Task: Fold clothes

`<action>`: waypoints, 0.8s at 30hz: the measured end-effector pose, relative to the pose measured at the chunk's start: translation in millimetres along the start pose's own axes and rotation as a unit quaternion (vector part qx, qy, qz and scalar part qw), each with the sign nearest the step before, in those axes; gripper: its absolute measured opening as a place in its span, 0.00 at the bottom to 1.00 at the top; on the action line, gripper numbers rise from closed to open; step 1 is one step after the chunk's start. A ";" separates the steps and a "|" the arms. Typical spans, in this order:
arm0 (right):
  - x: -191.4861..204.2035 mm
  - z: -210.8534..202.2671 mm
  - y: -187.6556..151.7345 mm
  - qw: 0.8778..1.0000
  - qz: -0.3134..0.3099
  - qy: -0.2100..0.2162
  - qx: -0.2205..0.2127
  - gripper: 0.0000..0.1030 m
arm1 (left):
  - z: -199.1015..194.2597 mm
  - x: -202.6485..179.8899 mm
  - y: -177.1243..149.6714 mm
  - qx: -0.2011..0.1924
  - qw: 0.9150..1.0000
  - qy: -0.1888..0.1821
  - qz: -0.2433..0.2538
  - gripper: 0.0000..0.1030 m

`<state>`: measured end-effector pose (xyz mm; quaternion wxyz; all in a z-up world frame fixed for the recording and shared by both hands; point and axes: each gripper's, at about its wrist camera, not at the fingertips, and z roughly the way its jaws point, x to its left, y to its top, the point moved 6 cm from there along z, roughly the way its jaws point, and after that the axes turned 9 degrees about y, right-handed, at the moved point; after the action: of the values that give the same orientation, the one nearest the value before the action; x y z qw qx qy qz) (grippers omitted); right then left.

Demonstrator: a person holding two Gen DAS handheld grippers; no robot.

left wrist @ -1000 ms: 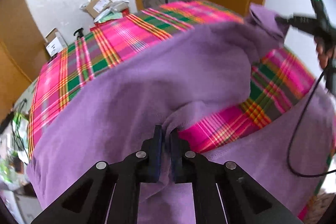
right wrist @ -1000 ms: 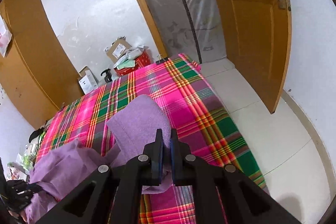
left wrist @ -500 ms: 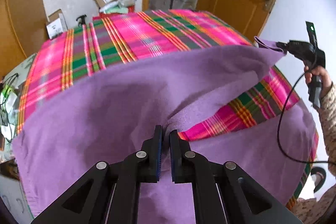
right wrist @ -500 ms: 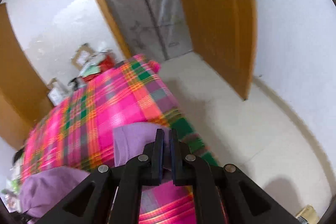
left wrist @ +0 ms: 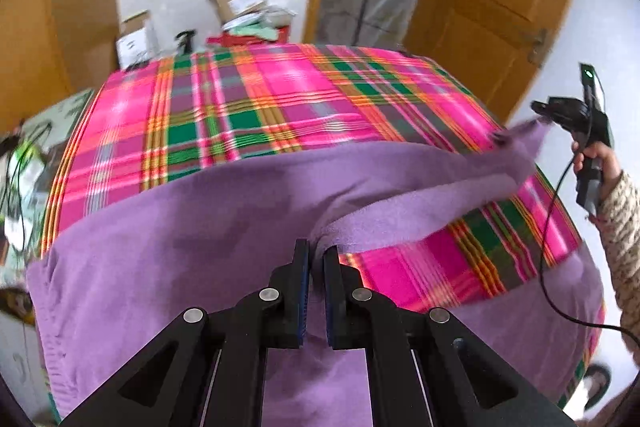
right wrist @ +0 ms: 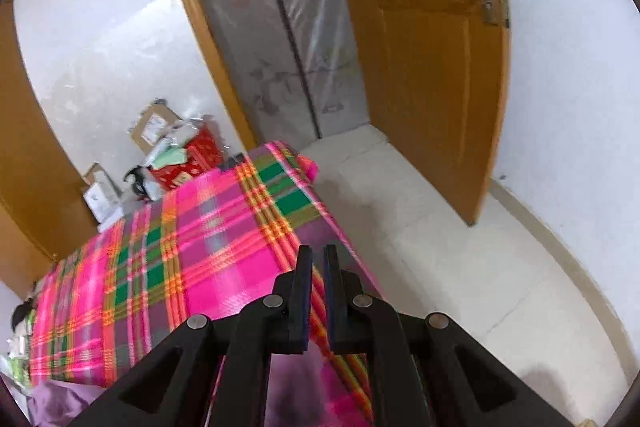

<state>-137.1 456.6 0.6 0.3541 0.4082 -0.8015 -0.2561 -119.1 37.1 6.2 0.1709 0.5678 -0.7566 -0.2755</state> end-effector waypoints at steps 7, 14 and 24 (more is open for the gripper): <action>-3.6 -45.5 -32.9 0.999 -0.009 0.046 -0.008 0.14 | 11.8 3.2 -6.1 0.013 1.000 0.008 -0.008 0.06; -21.8 -76.8 -90.4 0.998 -0.040 0.050 0.025 0.32 | 11.5 1.8 -12.6 0.016 1.000 0.009 -0.003 0.06; -19.5 -79.2 -145.3 0.984 -0.147 0.063 0.083 0.33 | 11.3 -2.0 -21.1 0.025 1.000 0.011 0.003 0.06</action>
<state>1.2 385.5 -59.1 0.3273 0.5646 -0.7275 -0.2120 -108.8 37.2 -15.5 0.1658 0.5728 -0.7628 -0.2501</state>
